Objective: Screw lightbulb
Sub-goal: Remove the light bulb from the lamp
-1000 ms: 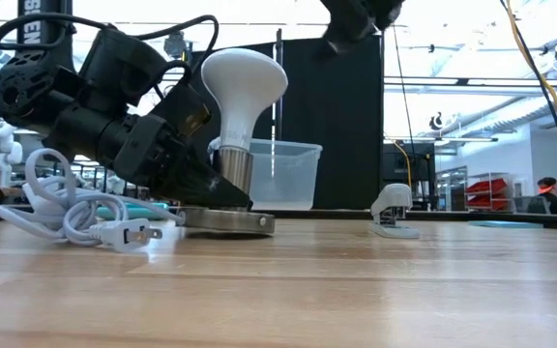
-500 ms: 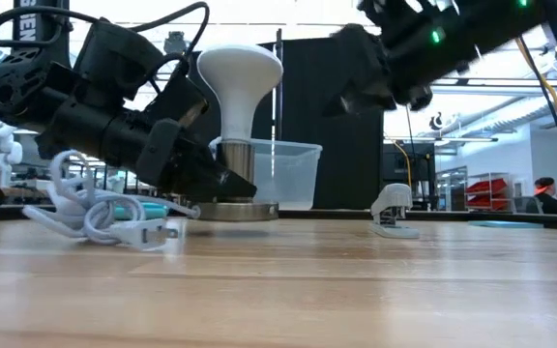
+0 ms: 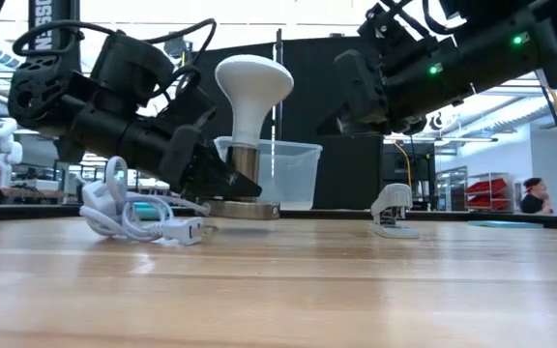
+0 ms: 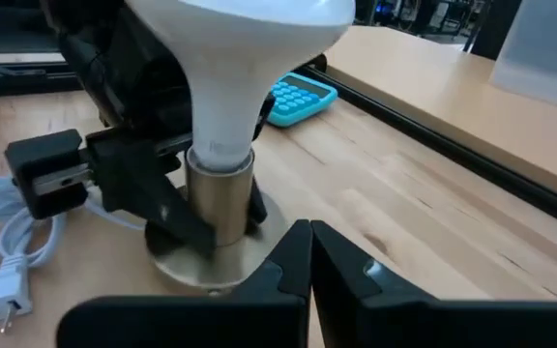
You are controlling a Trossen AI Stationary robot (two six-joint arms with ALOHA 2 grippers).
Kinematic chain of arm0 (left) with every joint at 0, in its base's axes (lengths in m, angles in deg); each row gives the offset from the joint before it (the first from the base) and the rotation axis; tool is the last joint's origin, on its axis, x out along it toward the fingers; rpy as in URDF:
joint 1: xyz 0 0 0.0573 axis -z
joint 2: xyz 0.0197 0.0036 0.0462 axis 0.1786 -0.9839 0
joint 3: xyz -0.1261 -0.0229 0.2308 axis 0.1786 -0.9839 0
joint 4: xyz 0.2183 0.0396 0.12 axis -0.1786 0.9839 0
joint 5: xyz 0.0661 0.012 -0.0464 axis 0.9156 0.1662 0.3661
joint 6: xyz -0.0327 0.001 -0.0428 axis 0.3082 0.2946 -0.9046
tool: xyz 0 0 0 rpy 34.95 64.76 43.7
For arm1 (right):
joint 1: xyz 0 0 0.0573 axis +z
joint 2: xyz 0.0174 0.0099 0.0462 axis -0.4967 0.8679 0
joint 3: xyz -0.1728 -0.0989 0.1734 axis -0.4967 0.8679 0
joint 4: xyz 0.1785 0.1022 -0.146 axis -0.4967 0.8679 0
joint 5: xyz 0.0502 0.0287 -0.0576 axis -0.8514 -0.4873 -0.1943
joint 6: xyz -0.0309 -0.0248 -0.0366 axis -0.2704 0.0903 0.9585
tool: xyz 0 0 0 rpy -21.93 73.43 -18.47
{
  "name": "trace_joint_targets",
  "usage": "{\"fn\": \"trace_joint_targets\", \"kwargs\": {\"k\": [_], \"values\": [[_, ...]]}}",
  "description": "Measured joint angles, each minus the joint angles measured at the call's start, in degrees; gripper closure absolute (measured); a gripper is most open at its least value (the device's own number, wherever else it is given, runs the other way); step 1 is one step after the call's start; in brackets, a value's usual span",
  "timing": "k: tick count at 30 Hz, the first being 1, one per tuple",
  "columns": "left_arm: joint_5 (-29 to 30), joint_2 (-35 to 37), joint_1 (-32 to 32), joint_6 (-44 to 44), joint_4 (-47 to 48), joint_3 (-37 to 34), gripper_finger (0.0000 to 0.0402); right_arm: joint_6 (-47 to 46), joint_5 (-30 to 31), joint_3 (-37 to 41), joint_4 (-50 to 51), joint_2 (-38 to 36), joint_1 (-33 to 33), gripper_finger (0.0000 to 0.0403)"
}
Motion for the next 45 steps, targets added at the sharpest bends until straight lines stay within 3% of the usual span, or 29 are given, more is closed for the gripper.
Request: {"fn": "trace_joint_targets", "kwargs": {"k": [16,21,26,33,40,45], "values": [[-2.5,0.1,0.5,-5.0,2.9,0.1,0.0191,0.5,-0.4,0.0,-1.3,0.0,0.0,0.0403],[-3.5,0.1,1.2,-5.8,3.2,0.1,0.0191,0.5,-10.4,-0.1,-1.9,0.0,0.0,0.0403],[-4.0,0.1,1.2,-5.9,3.5,0.1,0.0191,-1.7,-11.9,-0.1,-2.1,0.0,0.0,0.0396],[-4.1,0.1,1.2,-6.7,3.1,0.1,0.0190,-4.2,-16.3,-0.1,-3.4,0.1,-1.5,0.0328],[-4.3,0.0,1.0,-7.5,3.1,0.9,0.0190,-4.3,-19.0,-0.4,-13.4,5.0,-3.4,0.0226],[-4.4,0.0,1.1,-7.5,3.5,2.3,0.0190,-2.7,-18.7,-2.0,-22.7,10.8,-4.5,0.0181]]}}
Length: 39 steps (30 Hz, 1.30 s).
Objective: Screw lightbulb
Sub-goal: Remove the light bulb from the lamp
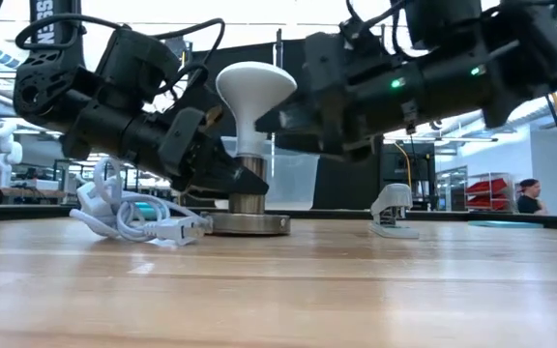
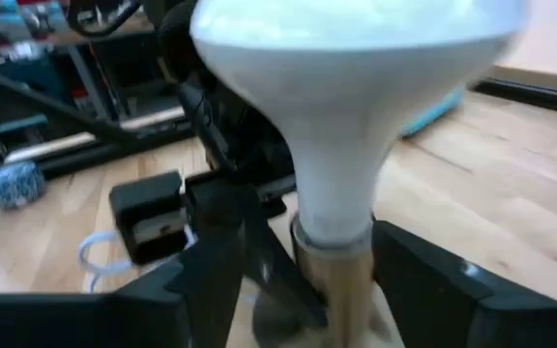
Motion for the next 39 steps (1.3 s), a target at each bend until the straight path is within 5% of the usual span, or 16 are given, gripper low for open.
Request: {"fn": "trace_joint_targets", "kwargs": {"k": [9,28,39], "values": [[0.0,0.0,0.1,0.0,-0.1,0.4,0.0190,3.4,4.6,-8.0,-2.1,8.0,-1.2,0.0170],[-2.5,0.0,0.5,-0.1,2.3,0.2,0.0190,9.0,5.7,-10.3,-1.3,8.7,-2.2,0.0192],[0.3,8.6,0.5,1.2,4.1,-5.7,0.0190,12.2,6.8,-10.2,0.6,8.6,-1.0,0.0204]]}}
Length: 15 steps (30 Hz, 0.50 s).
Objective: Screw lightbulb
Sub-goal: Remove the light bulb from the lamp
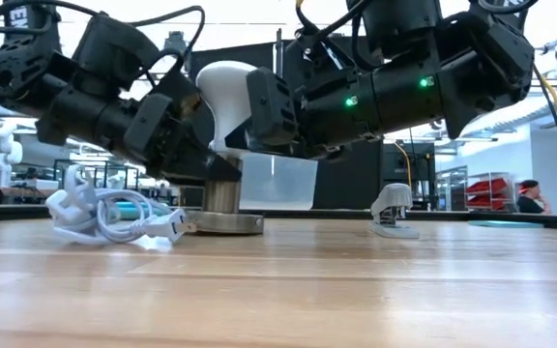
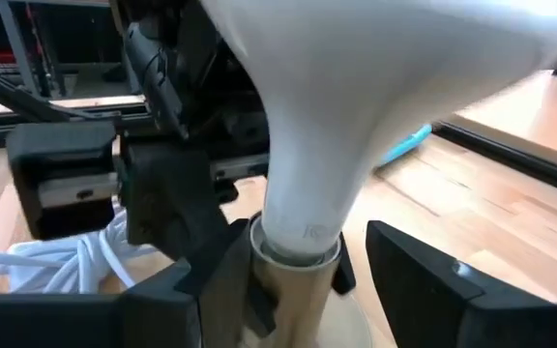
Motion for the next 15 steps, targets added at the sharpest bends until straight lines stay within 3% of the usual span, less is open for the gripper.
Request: {"fn": "trace_joint_targets", "kwargs": {"k": [15], "values": [[-1.6,0.8,0.3,0.0,1.4,-0.1,0.0190,0.5,0.5,0.0,-2.4,0.0,1.1,0.0204]]}}
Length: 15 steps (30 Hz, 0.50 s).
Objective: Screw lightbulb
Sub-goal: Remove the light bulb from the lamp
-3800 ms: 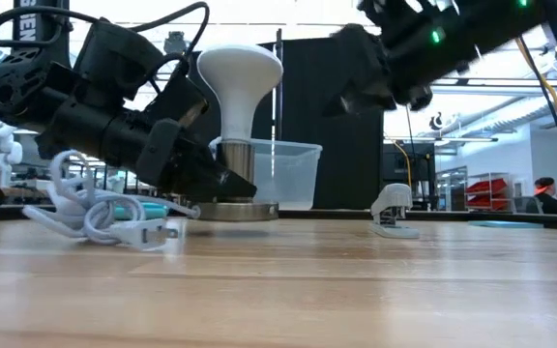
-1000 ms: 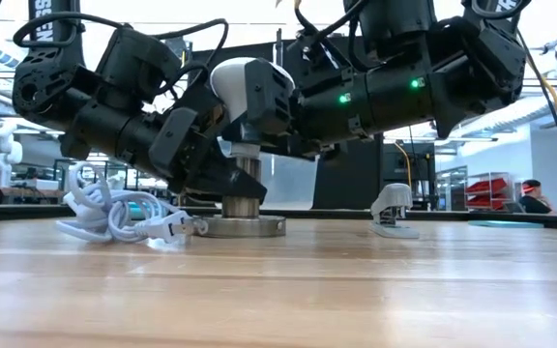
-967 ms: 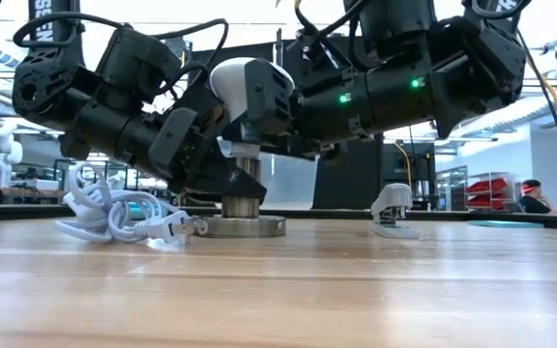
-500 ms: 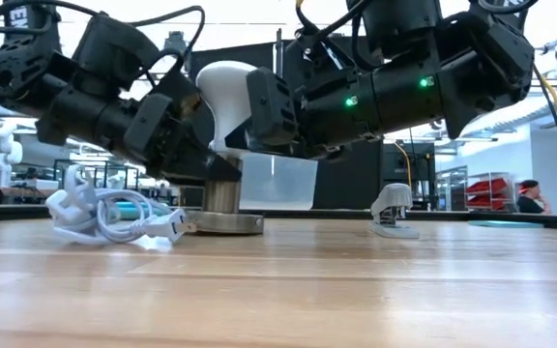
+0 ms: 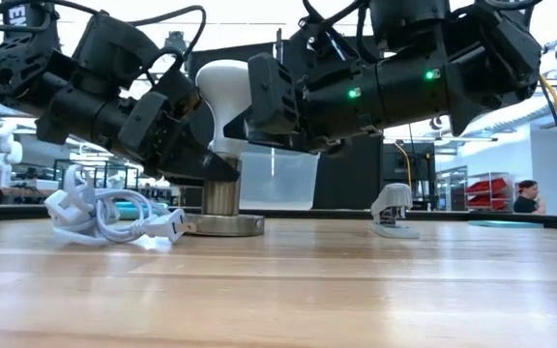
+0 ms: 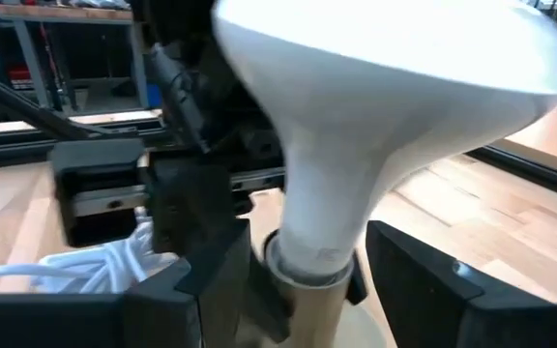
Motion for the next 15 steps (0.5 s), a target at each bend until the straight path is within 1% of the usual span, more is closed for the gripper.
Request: {"fn": "trace_joint_targets", "kwargs": {"k": [3,9,12,15], "values": [[-1.3,0.1,0.4,0.1,0.0,0.0,0.0190,0.0,0.2,0.0,0.5,0.0,-0.1,0.0204],[-1.6,0.1,0.5,0.4,0.6,0.0,0.0188,0.0,0.2,0.0,2.3,0.0,-0.2,0.0204],[-1.6,0.0,0.5,0.4,1.7,0.0,0.0169,0.0,0.2,0.0,2.3,0.0,-0.1,0.0204],[-1.5,0.0,0.5,0.4,1.3,0.0,0.0137,0.0,0.2,0.0,2.3,0.0,-0.1,0.0204]]}}
